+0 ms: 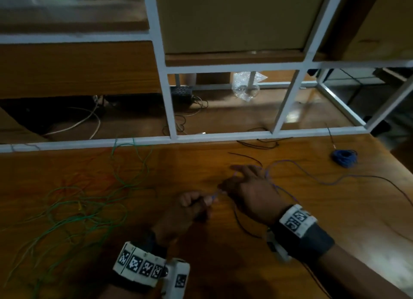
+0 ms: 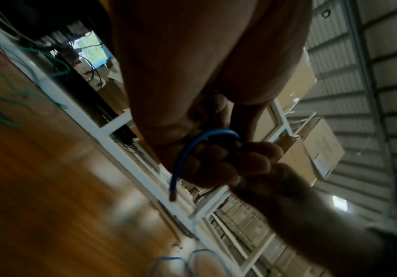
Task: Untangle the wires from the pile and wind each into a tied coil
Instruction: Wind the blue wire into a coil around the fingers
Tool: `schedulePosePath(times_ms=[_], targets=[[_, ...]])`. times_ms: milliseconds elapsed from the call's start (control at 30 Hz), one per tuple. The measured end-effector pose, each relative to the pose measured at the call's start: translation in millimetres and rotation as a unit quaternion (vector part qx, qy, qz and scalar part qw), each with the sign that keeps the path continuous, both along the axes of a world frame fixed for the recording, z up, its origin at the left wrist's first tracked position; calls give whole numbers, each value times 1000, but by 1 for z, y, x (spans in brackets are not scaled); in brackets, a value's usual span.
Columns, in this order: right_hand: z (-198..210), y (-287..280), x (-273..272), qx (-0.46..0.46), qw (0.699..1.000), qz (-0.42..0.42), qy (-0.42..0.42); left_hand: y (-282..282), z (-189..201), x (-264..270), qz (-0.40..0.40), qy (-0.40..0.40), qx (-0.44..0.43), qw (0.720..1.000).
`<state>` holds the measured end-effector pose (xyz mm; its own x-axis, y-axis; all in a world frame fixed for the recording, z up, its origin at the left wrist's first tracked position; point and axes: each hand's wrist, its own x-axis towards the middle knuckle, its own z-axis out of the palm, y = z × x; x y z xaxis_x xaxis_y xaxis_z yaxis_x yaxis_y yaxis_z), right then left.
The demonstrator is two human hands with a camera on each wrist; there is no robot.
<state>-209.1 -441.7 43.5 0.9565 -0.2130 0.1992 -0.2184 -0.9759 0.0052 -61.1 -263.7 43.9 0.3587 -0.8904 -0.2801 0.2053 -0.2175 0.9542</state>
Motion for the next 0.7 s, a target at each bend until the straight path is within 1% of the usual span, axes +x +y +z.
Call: schedulePosePath(times_ms=[33, 100, 133, 200, 267, 333, 400, 433, 467, 500, 533, 600, 633, 700], targets=[[-5, -1, -1, 29, 1000, 0, -7, -3, 6, -4, 9, 13, -14, 1000], [-19, -15, -8, 114, 993, -28, -6, -5, 13, -6, 14, 38, -29, 999], [-25, -26, -14, 141, 989, -36, -3, -4, 14, -6, 3, 44, -26, 999], [-35, -50, -31, 179, 983, -41, -16, 4, 13, -4, -50, 31, -1, 998], [-37, -58, -45, 189, 981, -18, -34, 11, 11, -3, -83, 17, 27, 996], [-35, -51, -54, 197, 979, -13, -51, 11, 13, -11, -54, 52, 25, 997], [-30, -41, -61, 194, 976, -69, -75, 2, 17, -25, 20, 103, -6, 994], [-25, -35, -64, 204, 968, -103, -105, -4, 19, -32, 55, 124, -23, 991], [-17, -26, -67, 223, 955, -129, -147, -8, 20, -39, 78, 141, -39, 986], [-7, -13, -70, 261, 937, -142, -184, -12, 21, -46, 88, 149, -50, 984], [3, 4, -71, 313, 917, -142, -200, -14, 21, -51, 88, 150, -56, 983], [18, 44, -70, 452, 869, -125, -161, -15, 22, -57, 70, 147, -65, 985], [18, 62, -69, 489, 852, -120, -144, -12, 22, -58, 56, 147, -72, 985], [15, 89, -67, 516, 830, -137, -163, -6, 24, -52, 5, 125, -91, 988]])
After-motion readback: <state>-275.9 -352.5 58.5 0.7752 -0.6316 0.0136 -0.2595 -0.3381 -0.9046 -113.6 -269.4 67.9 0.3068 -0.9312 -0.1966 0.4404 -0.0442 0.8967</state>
